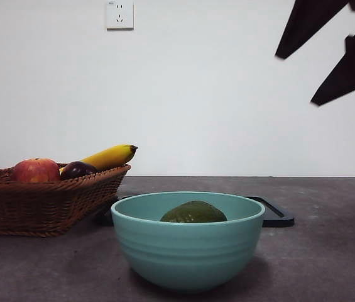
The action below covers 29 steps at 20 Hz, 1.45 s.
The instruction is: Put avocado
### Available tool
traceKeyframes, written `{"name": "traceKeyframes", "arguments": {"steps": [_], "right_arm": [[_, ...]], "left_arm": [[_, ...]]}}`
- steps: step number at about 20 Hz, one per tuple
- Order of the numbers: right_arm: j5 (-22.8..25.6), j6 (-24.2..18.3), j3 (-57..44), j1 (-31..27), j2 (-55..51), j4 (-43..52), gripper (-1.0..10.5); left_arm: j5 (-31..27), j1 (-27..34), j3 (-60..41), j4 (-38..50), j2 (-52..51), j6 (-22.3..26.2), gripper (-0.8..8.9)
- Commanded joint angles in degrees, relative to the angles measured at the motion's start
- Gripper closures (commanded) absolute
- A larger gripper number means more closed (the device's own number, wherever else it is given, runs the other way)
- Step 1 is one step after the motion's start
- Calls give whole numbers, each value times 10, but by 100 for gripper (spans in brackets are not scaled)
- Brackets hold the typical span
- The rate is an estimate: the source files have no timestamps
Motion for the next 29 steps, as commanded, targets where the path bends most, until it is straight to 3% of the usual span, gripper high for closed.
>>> {"name": "traceKeyframes", "arguments": {"steps": [1, 11, 16, 24, 26, 29], "right_arm": [[17, 5, 10, 21, 32, 19, 537], [134, 8, 10, 114, 177, 127, 601], [188, 10, 10, 140, 226, 154, 695], [190, 18, 10, 155, 266, 175, 826], [190, 18, 10, 155, 266, 176, 922], [173, 18, 10, 155, 266, 176, 937]], "left_arm": [[3, -4, -2, 6, 4, 11, 448], [3, -4, -2, 10, 0, 11, 448], [3, -4, -2, 11, 0, 11, 448], [3, -4, -2, 12, 0, 11, 448], [3, -4, -2, 12, 0, 11, 448], [3, -4, -2, 13, 0, 11, 448]]}}
